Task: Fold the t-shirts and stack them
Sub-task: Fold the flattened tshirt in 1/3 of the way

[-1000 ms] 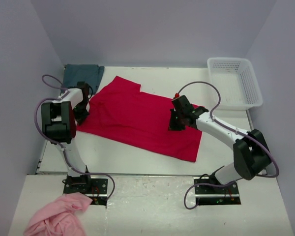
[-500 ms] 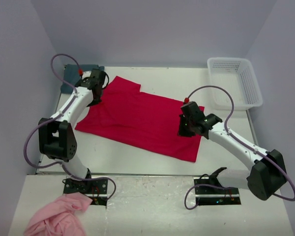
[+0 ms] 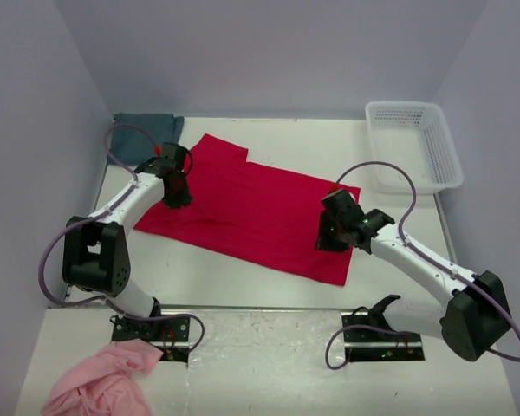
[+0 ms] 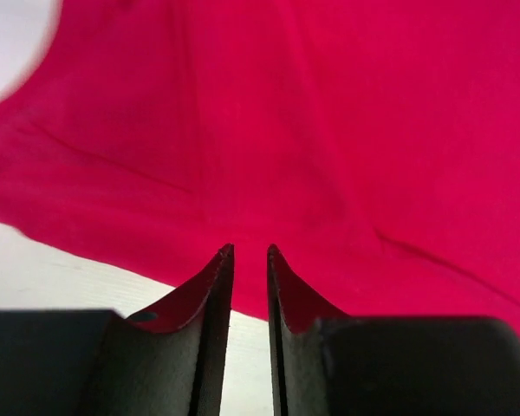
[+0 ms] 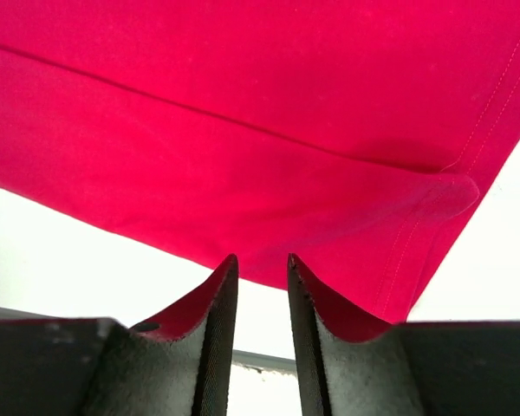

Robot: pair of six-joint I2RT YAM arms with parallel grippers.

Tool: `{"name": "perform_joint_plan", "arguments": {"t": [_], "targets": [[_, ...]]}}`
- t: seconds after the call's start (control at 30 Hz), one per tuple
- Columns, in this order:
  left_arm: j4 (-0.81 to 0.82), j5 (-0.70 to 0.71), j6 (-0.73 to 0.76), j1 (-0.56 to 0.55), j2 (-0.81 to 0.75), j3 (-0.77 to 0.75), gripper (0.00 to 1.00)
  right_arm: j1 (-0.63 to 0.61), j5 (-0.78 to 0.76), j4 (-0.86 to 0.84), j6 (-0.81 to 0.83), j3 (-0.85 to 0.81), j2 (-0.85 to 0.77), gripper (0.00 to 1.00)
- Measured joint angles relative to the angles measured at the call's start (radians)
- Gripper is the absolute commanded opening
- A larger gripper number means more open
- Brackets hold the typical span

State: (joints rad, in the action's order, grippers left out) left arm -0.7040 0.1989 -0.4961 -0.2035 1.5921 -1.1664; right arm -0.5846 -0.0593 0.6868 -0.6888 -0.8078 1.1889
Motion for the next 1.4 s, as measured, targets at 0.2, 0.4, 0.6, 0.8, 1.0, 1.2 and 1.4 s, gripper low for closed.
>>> {"name": "perform_joint_plan", "arguments": {"t": [0.2, 0.4, 0.6, 0.8, 1.0, 1.2, 1.4], "targets": [[0.032, -0.127, -0.01, 0.0, -0.002, 0.118, 0.25, 0.0, -0.003, 0.002, 0.021, -0.031, 0.001, 0.49], [0.036, -0.14, -0.015, 0.006, -0.003, 0.139, 0.26, 0.0, -0.002, -0.003, 0.036, -0.064, 0.001, 0.49], [0.043, -0.132, 0.001, 0.052, 0.003, 0.137, 0.42, 0.0, 0.001, -0.007, 0.039, -0.064, -0.001, 0.49], [0.058, -0.129, 0.017, 0.095, 0.058, 0.132, 0.42, 0.0, 0.0, -0.007, 0.042, -0.063, -0.024, 0.49], [0.07, -0.136, 0.024, 0.106, 0.098, 0.126, 0.33, 0.0, 0.001, -0.009, 0.043, -0.063, -0.026, 0.49], [0.087, -0.148, 0.036, 0.114, 0.128, 0.108, 0.21, 0.0, 0.006, -0.024, 0.042, -0.063, -0.023, 0.49], [0.09, -0.161, 0.037, 0.117, 0.148, 0.093, 0.14, 0.0, 0.025, -0.037, 0.042, -0.061, -0.012, 0.49]]}}
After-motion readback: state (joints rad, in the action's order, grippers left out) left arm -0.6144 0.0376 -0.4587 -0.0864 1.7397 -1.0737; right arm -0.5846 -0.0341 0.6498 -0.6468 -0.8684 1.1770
